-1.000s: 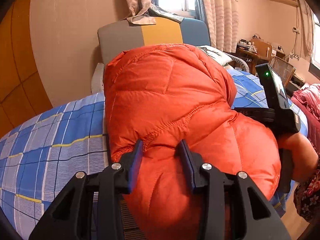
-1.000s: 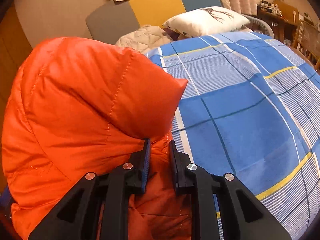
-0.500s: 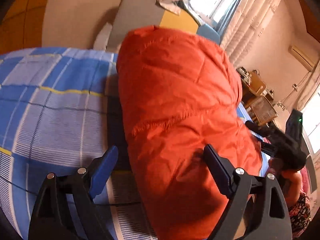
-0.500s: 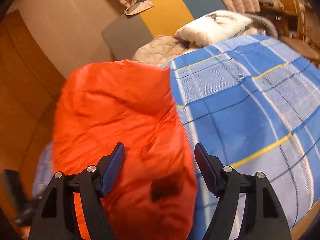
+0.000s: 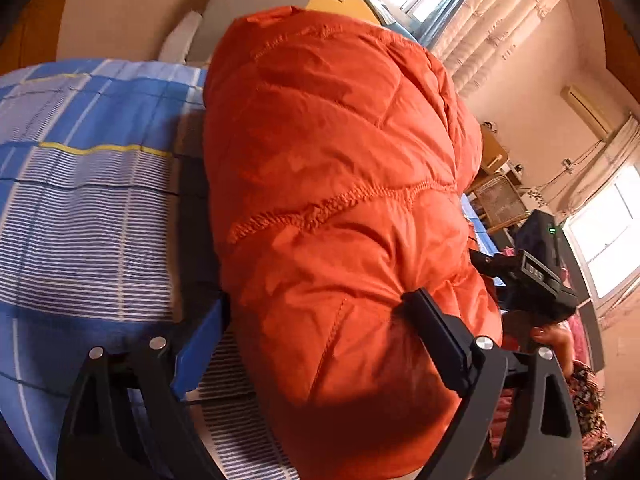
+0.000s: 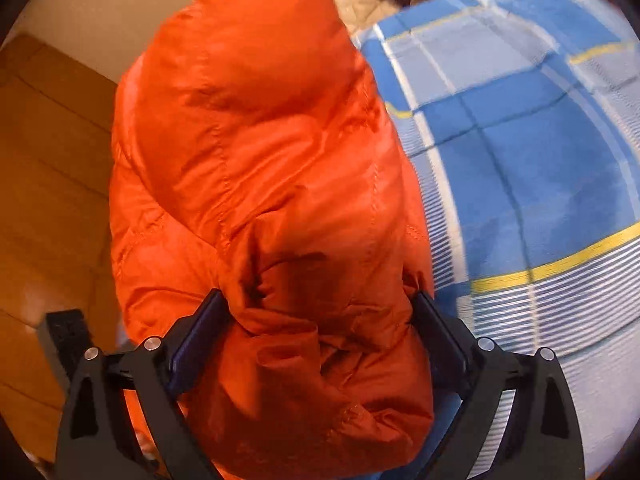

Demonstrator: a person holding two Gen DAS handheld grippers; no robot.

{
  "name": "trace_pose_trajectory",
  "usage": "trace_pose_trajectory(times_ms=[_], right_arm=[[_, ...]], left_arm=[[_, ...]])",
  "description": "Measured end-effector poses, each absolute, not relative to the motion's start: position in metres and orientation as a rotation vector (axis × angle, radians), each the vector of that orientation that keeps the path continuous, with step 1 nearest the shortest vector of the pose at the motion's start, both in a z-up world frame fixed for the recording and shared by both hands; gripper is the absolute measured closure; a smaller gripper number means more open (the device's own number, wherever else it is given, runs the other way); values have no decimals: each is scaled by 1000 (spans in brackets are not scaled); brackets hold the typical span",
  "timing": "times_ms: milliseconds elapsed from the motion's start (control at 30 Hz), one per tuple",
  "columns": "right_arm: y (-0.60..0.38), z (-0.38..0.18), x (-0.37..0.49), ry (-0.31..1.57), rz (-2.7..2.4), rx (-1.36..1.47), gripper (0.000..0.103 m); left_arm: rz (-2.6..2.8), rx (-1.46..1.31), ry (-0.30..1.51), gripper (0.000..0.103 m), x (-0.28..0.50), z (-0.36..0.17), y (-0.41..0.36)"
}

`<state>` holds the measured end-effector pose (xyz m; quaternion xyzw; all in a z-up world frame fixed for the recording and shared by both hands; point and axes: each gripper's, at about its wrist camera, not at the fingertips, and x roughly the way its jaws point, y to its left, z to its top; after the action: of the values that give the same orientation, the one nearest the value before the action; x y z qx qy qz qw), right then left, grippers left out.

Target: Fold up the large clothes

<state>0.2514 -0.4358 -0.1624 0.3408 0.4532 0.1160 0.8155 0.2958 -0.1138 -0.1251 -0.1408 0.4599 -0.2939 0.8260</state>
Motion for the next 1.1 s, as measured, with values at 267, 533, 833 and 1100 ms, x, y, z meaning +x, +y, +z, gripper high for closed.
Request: trace_pose_trajectory(times_ms=[267,533,833,1100], right_arm=[[-439,-163,261,967,384,835,45],[-421,-152,254,887,452,871,68],[-398,-133,246,817,503,840,76],[-375,-130,244,876,375,550,35]], left_arm=[[-639,-211,953,42,296,-112,-123],[-603,-137,863,52,289,-88,-117],[-576,-144,789,59,281,-69,-97],[-567,-156,831,58,278,-91,-81]])
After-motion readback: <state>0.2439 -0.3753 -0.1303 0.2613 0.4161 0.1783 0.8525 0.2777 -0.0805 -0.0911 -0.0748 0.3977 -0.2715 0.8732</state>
